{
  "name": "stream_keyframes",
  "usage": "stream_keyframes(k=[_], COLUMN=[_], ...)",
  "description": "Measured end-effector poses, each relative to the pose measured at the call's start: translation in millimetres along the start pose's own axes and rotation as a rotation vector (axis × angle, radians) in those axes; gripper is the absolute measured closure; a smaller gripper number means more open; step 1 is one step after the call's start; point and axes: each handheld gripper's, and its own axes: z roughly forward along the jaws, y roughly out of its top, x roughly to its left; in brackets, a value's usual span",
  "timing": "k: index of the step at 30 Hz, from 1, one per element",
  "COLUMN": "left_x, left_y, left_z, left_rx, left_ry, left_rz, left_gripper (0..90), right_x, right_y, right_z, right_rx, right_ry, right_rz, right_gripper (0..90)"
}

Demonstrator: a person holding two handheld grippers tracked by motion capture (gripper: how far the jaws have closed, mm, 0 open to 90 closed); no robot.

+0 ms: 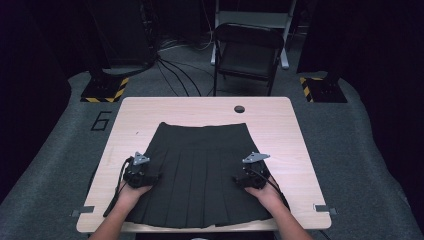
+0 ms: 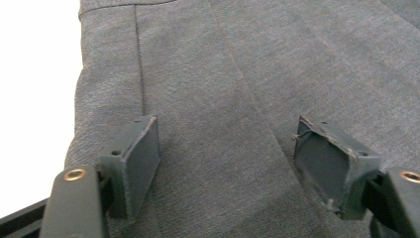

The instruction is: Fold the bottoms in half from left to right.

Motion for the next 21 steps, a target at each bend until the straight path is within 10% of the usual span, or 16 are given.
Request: stream_keyframes(k=[9,14,21], left_x=[3.6,16.3,24.4], left_y=[26.4,24.0,20.4], left_z=[-7.1,-10.6,-16.4], left_rx=[-0.041,-0.05,-0.078], left_ry=[-0.023,-0.051,-0.015], left_rz=[0.003,-0.089,-0.107], left_gripper=[33.8,34.1,35.4], right_x=[0.9,2.0,3.0], right_y=[-1.2,-2.6,-3.8], right_z=[0.0,-1.1,-1.8], right_rx=[-0.007,-0.01,-0.022], right_ry=[-0.017,-0.019,-0.028], right_rz=[-0.001,0.011,-0.005], right_gripper=[17.4,17.9,19.5])
